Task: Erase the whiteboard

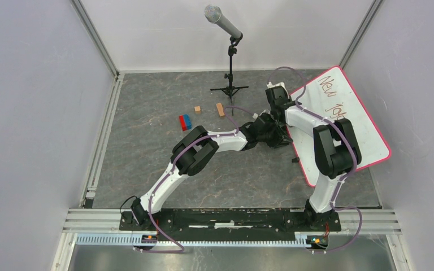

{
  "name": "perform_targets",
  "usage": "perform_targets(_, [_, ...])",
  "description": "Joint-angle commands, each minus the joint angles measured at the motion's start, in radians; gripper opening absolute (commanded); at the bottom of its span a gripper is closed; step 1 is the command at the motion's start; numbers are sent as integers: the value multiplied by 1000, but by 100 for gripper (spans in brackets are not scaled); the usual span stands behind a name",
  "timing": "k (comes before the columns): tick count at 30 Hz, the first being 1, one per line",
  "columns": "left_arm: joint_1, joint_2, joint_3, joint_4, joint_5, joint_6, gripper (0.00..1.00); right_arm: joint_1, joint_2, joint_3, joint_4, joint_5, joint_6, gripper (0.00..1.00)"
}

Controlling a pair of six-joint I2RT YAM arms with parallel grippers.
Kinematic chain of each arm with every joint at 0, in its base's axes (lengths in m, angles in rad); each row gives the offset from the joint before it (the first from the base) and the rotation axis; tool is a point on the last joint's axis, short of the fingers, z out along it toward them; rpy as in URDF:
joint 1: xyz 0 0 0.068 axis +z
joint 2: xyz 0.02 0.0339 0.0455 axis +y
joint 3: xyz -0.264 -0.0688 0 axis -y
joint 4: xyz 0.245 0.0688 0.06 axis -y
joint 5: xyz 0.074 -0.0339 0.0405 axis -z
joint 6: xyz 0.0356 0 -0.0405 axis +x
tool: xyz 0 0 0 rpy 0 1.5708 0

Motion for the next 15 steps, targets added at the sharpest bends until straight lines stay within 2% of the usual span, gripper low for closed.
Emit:
perform_targets(1, [1,62,-8,-153,-84,1,33,-69,-29,42,-39,80,4,37])
perform_targets(5, [1,62,-9,-153,-84,0,33,-150,-113,25,-54,111,4,38])
perform_targets(11, [1,69,15,-174,-81,7,33,-156,-187,-43,-89,100,10,39])
perform_targets(14, [2,75,57,-179,-54,64,35,-156,-234,-103,-55,45,2,48])
perform_targets(15, [2,71,68,-181,-50,98,39,-156,-244,-107,-51,32,0,51])
